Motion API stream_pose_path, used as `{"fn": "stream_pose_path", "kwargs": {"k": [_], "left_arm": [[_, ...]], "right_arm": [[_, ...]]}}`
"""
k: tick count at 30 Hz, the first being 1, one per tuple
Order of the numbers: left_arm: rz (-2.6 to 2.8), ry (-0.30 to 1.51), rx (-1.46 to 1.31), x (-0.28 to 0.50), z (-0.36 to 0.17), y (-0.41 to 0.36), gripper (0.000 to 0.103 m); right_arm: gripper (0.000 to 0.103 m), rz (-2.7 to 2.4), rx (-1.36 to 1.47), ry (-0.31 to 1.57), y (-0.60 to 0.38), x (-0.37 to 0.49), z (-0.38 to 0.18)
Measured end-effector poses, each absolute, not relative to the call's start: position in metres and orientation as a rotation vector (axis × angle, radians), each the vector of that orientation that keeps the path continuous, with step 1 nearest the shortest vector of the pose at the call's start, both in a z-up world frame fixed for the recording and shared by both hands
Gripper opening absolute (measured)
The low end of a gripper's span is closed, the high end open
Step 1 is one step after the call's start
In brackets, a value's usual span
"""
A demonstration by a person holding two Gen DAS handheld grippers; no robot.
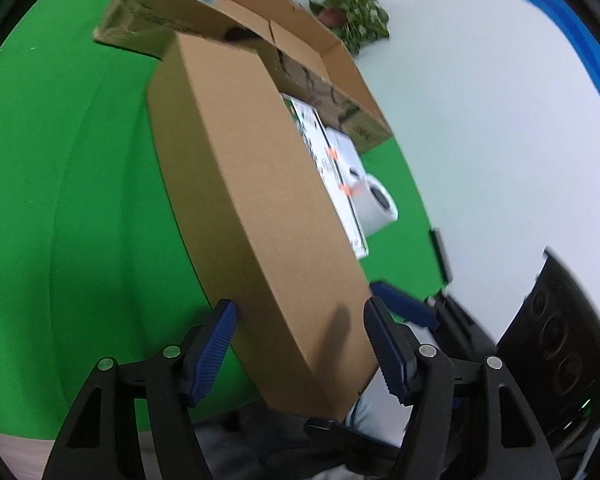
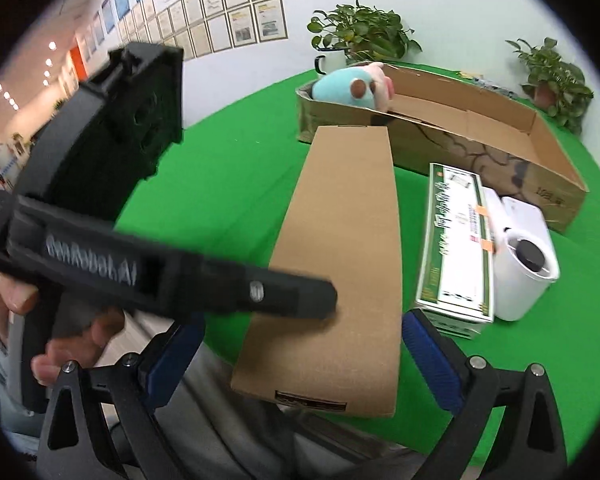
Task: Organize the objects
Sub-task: 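Grasp the long brown cardboard box with the right tool and lift it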
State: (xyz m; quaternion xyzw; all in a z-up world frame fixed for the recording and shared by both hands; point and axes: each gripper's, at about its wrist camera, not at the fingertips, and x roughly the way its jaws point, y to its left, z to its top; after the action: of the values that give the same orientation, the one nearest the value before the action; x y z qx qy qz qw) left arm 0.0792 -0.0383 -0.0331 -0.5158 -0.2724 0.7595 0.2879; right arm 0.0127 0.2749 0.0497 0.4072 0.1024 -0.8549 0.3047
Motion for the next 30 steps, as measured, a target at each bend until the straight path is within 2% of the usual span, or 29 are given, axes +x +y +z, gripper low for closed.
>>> {"fn": "stream_pose_path", "kwargs": {"k": [3, 5, 6, 10, 12, 19, 30], "left_arm": [[2.086, -0.740, -1.398, 0.077, -0.034, -0.048, 0.064], [2.101, -0.742, -1.410, 0.076, -0.035, -0.052, 0.064], [2.101, -0.748, -1.417, 0.075, -0.036, -0.054, 0.064], [2.065, -0.801, -1.446, 0.076, -0.044, -0.056, 0.066], [2.043, -0.818, -1.445, 0.077, -0.048, -0.051, 0.069], [1.971, -0.843, -1.429, 0.070, -0.053, -0.037, 0.070], [2.057, -0.790, -1.400, 0.070, -0.043, -0.048, 0.068]], "right_arm": [[0.099, -2.289, 1.077, 0.316, 0.267, 0.013, 0.047], [0.092, -2.308, 1.071, 0.327, 0.262, 0.006, 0.046], [0.082, -2.318, 1.072, 0.333, 0.261, 0.005, 0.046], [0.082, -2.320, 1.097, 0.275, 0.267, -0.003, 0.044], [0.081, -2.304, 1.127, 0.182, 0.279, -0.003, 0.045], [0.081, -2.223, 1.186, -0.162, 0.313, -0.012, 0.044], [0.081, -2.217, 1.164, -0.138, 0.300, -0.011, 0.045]]}}
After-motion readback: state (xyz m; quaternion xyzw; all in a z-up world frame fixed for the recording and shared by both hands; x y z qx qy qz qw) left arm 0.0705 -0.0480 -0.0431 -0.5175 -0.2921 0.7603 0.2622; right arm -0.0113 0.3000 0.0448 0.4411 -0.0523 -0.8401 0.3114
